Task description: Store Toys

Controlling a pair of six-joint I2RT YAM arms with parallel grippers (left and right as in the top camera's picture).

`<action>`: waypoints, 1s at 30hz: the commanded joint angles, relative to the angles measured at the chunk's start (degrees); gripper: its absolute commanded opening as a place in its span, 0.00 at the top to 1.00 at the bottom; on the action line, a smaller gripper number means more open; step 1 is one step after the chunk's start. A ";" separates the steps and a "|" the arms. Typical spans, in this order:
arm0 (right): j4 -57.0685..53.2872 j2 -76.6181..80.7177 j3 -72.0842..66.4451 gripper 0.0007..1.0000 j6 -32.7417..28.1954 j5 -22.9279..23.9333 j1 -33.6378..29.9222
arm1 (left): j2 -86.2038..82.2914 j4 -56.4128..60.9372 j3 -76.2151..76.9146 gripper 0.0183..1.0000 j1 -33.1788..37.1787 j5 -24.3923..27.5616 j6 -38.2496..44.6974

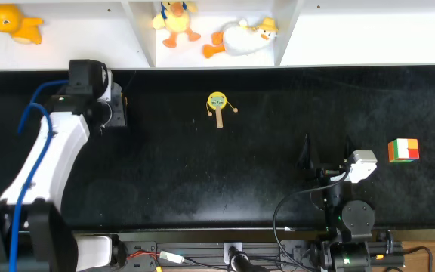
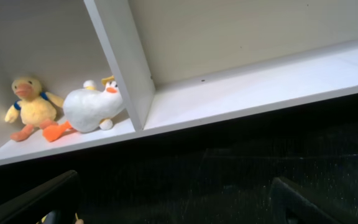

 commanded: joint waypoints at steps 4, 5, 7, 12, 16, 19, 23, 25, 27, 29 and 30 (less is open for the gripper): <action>0.37 -0.44 -0.79 0.00 -0.39 0.46 0.31 | -12.35 -2.56 2.36 0.98 -0.15 0.48 0.15; 0.37 -0.44 -0.79 0.00 -0.39 0.46 0.31 | -13.20 -1.84 2.36 0.98 -0.15 0.31 0.20; 0.37 -0.44 -0.79 0.00 -0.39 0.46 0.31 | -13.99 0.81 2.36 0.98 -0.15 -0.31 0.46; 0.37 -0.44 -0.79 0.00 -0.39 0.46 0.31 | -11.69 9.75 2.25 0.98 -0.15 0.48 2.40; 0.37 -0.44 -0.79 0.00 -0.39 0.46 0.31 | -7.26 16.37 2.25 0.98 -0.15 1.44 3.91; 0.35 -0.44 -0.79 0.00 -0.39 0.46 0.31 | -3.58 21.57 2.25 0.98 -0.15 1.46 4.94; 0.35 -0.44 -0.79 0.00 -0.39 0.46 0.31 | 0.00 28.13 2.25 0.96 -0.09 1.44 5.18; 0.37 -0.44 -0.79 0.00 -0.39 0.46 0.31 | 1.25 31.08 2.25 0.93 -0.09 1.42 5.18; 0.37 -0.44 -0.79 0.00 -0.39 0.46 0.31 | 2.21 33.90 2.25 0.93 -0.09 1.42 5.18; 0.37 -0.44 -0.79 0.01 -0.39 0.46 0.31 | 2.95 35.89 2.27 0.93 -0.09 1.42 5.18; 0.37 -0.44 -0.79 0.00 -0.39 0.46 0.31 | 3.32 36.59 2.27 0.93 -0.09 1.44 5.18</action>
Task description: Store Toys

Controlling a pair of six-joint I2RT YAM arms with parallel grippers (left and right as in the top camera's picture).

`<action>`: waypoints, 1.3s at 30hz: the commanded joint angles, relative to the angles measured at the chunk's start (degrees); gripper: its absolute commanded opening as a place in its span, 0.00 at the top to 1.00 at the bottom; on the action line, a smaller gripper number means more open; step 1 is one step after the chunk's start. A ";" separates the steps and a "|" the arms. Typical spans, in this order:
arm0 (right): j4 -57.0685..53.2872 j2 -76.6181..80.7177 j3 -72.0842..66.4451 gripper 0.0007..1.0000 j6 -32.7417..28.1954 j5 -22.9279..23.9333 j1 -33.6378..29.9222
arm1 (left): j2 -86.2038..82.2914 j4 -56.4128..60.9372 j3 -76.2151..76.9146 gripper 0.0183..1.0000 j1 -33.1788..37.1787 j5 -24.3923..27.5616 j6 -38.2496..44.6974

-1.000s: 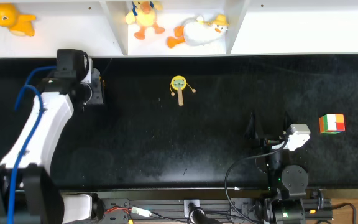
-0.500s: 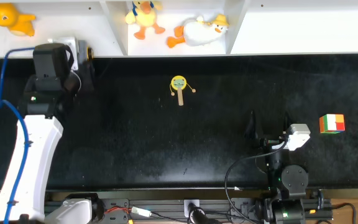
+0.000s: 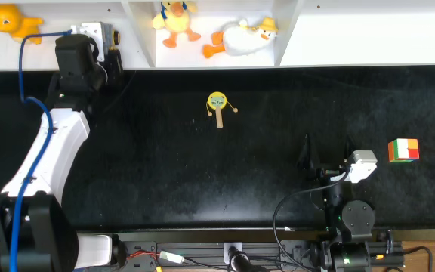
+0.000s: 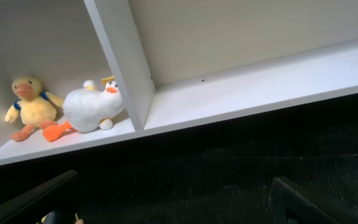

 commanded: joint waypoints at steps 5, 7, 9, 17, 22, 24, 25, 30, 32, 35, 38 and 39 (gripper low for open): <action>0.35 -0.44 -0.79 0.00 -0.39 0.48 0.31 | 3.39 4.31 1.16 0.93 -0.09 0.52 1.07; 0.35 -0.44 -0.79 0.00 -0.39 0.48 0.31 | 4.00 4.33 1.16 0.93 -0.09 0.50 1.07; 0.35 -0.44 -0.79 0.00 -0.39 0.48 0.31 | 4.33 4.48 1.16 0.93 -0.09 0.50 1.07; 0.35 -0.44 -0.79 0.00 -0.39 0.48 0.31 | 4.74 4.94 1.14 0.89 -0.09 0.48 1.09; 0.35 -0.44 -0.79 0.00 -0.39 0.48 0.31 | 5.64 6.71 1.14 0.81 -0.09 0.48 1.07; 0.33 -0.44 -0.79 0.01 -0.39 0.48 0.31 | 6.12 7.28 1.14 0.79 -0.09 0.48 1.07; 0.33 -0.44 -0.79 0.00 -0.39 0.48 0.31 | 6.36 7.52 1.14 0.77 -0.09 0.48 1.07; 0.33 -0.44 -0.79 0.00 -0.39 0.48 0.31 | 6.91 8.11 1.14 0.72 -0.09 0.48 1.09; 0.35 -0.44 -0.79 0.01 -0.39 0.48 0.31 | 6.91 8.28 1.14 0.69 -0.09 0.48 1.09; 0.35 -0.44 -0.79 0.00 -0.39 0.48 0.31 | 6.91 8.33 1.14 0.62 -0.09 0.48 1.09; 0.35 -0.44 -0.79 0.00 -0.39 0.48 0.31 | 6.91 8.31 1.14 0.47 -0.09 0.48 1.07; 0.35 -0.44 -0.79 0.01 -0.39 0.48 0.31 | 6.91 8.33 1.14 0.43 -0.09 0.48 1.07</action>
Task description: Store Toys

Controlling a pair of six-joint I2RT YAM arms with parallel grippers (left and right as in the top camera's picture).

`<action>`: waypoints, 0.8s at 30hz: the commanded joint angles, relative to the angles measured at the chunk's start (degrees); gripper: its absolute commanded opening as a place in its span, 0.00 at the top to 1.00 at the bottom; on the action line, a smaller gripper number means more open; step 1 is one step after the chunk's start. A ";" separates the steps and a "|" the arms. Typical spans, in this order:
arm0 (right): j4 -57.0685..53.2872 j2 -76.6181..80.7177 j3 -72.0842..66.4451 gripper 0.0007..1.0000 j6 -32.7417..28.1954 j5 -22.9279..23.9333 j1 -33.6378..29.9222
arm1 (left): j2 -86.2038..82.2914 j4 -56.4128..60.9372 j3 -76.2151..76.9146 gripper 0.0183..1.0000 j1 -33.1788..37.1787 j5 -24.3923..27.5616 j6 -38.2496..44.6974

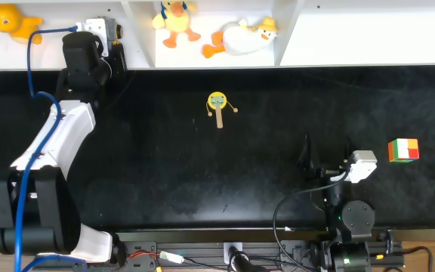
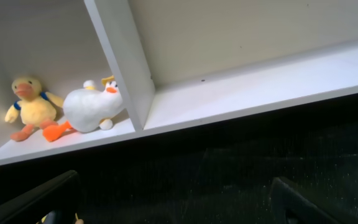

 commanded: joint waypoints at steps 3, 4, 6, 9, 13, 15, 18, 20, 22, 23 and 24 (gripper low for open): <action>0.35 -0.44 -0.79 0.00 -0.39 0.46 0.31 | 0.55 0.33 1.09 0.27 -0.07 0.35 1.07; 0.37 -0.44 -0.79 0.00 -0.39 0.46 0.31 | 0.55 0.33 1.09 0.07 -0.07 0.35 1.07; 0.37 -0.44 -0.79 0.00 -0.39 0.46 0.31 | 0.55 0.33 1.11 0.00 -0.07 0.35 1.07; 0.37 -0.44 -0.79 0.01 -0.39 0.46 0.31 | 0.55 0.31 1.11 0.00 -0.07 0.35 1.07; 0.37 -0.44 -0.79 0.00 -0.39 0.46 0.31 | 0.33 0.15 1.11 0.00 -0.07 0.35 1.07; 0.37 -0.44 -0.79 0.00 -0.39 0.46 0.31 | -0.52 -0.52 1.11 0.00 -0.07 0.33 1.07; 0.37 -0.44 -0.79 0.00 -0.39 0.46 0.31 | -4.00 -3.08 1.14 0.00 -0.07 0.33 1.09; 0.37 -0.44 -0.79 0.01 -0.39 0.46 0.31 | -6.49 -5.38 1.14 0.00 -0.07 0.33 1.09; 0.37 -0.44 -0.79 0.00 -0.42 0.46 0.31 | -9.35 -8.28 1.14 0.00 -0.09 0.33 1.09; 0.35 -0.44 -0.79 0.00 -0.39 0.46 0.31 | -11.26 -10.38 1.14 0.00 -0.09 0.35 1.07; 0.37 -0.44 -0.79 0.00 -0.39 0.46 0.31 | -12.90 -12.24 1.14 0.00 -0.09 0.35 1.07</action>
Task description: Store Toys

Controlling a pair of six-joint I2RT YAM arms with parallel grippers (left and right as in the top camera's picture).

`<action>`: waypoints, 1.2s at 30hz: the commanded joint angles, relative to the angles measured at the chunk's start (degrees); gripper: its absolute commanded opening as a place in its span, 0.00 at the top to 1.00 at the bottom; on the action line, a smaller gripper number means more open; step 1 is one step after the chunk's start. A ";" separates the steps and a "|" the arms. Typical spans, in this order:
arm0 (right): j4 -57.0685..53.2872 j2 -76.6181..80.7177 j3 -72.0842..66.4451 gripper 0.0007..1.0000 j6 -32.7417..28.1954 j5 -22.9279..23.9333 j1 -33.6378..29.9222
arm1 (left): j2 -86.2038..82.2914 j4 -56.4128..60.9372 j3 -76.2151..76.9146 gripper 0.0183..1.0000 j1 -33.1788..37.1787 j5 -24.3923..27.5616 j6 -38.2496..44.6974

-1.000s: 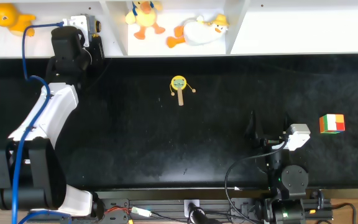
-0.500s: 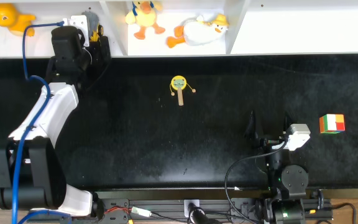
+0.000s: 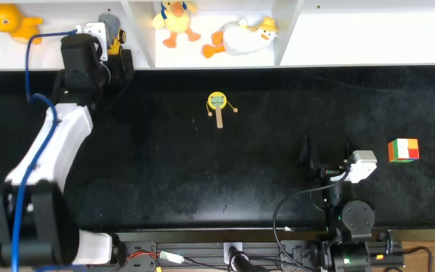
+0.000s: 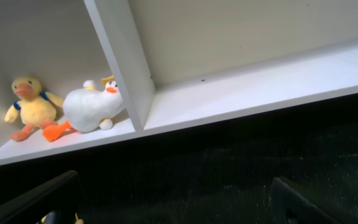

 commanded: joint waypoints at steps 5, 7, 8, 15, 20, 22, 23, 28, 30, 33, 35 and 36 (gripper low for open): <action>0.37 -0.44 -0.79 0.01 -0.42 0.46 0.31 | -17.94 -17.94 1.11 0.00 -0.17 0.37 -0.15; 0.37 -0.44 -0.79 0.01 -0.39 0.46 0.31 | -21.46 -23.76 1.11 0.00 -0.17 0.39 -1.57; 0.37 -0.44 -0.79 0.01 -0.39 0.46 0.31 | -23.30 -26.82 1.11 0.00 -0.17 0.37 -2.36; 0.37 -0.44 -0.79 0.00 -0.39 0.46 0.31 | -33.88 -45.64 1.11 0.00 -0.15 0.37 -2.84; 0.35 -0.44 -0.79 0.00 -0.39 0.46 0.31 | -35.19 -52.19 1.09 0.00 -0.15 0.37 -2.82; 0.35 -0.44 -0.79 0.01 -0.39 0.46 0.31 | -34.73 -52.68 1.07 0.00 -0.15 0.37 -2.82; 0.37 -0.44 -0.79 0.01 -0.39 0.46 0.31 | -34.45 -52.65 1.07 0.00 -0.15 0.37 -2.84; 0.37 -0.44 -0.79 0.00 -0.39 0.46 0.31 | -33.09 -52.65 1.07 0.00 -0.15 0.37 -2.82; 0.37 -0.44 -0.79 0.00 -0.39 0.46 0.31 | -32.59 -52.65 1.07 0.00 -0.15 0.37 -2.84; 0.37 -0.44 -0.79 0.00 -0.39 0.46 0.31 | -32.35 -52.96 0.94 0.00 -0.15 0.37 -2.84; 0.37 -0.44 -0.79 0.00 -0.39 0.46 0.31 | -33.42 -53.07 0.57 0.00 -0.15 0.39 -2.84; 0.35 -0.44 -0.79 0.00 -0.39 0.46 0.31 | -34.29 -53.09 0.20 0.00 -0.15 0.42 -2.84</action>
